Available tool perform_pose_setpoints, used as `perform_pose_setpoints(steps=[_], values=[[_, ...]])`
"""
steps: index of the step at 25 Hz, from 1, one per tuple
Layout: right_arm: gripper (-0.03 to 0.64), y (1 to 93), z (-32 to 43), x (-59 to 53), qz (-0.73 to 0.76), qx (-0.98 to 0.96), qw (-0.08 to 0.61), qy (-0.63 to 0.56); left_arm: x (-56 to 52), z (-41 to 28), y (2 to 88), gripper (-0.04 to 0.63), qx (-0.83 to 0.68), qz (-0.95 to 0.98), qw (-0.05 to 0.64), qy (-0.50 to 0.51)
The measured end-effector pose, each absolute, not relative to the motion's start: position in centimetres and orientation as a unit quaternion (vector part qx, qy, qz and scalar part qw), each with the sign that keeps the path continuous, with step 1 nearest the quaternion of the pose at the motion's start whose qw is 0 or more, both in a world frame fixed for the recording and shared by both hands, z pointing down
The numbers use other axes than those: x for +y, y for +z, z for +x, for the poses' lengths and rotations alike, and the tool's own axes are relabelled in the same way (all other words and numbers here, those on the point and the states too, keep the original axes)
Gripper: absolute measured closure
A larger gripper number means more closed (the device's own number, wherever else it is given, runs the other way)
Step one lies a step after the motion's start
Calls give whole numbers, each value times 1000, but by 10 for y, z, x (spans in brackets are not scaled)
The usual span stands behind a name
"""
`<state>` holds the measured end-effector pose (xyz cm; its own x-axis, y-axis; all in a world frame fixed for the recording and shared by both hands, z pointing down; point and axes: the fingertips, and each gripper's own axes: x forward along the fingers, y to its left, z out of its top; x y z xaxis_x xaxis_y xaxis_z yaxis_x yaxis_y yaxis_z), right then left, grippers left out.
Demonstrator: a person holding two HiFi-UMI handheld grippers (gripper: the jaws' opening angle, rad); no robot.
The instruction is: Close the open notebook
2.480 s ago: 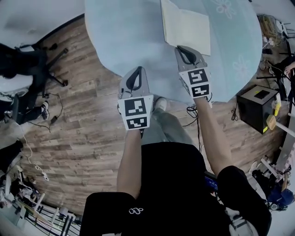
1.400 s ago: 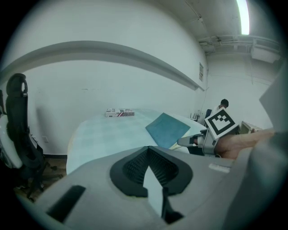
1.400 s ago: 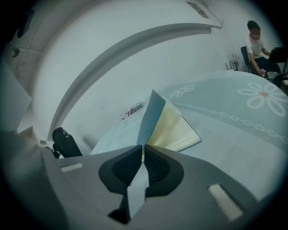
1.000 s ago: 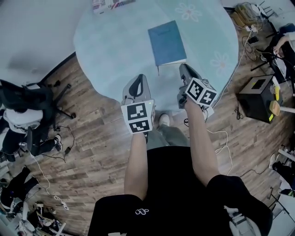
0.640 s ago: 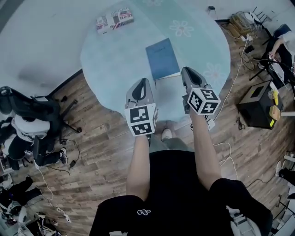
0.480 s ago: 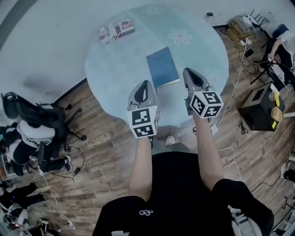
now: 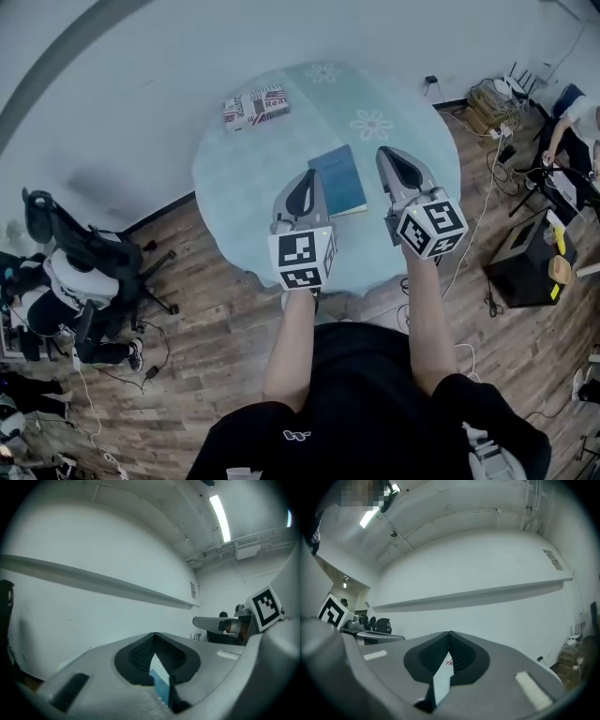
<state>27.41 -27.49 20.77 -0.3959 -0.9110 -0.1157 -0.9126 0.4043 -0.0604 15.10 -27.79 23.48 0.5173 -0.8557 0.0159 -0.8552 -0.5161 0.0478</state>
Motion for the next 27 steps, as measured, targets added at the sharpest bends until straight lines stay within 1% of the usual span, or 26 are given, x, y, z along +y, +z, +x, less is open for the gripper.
perform_pose_setpoints(steps=[6, 12, 16, 27], values=[[606, 209, 265, -280, -528, 848, 37, 7, -275, 160, 209, 592, -484, 875, 6, -28], [606, 210, 268, -284, -521, 853, 33, -4, -274, 163, 204, 592, -485, 874, -2, -26], [606, 216, 267, -285, -511, 859, 30, -17, -273, 160, 200, 592, -490, 871, 1, -46], [606, 217, 269, -291, -510, 860, 21, -16, -278, 165, 210, 592, -487, 873, -1, -25]])
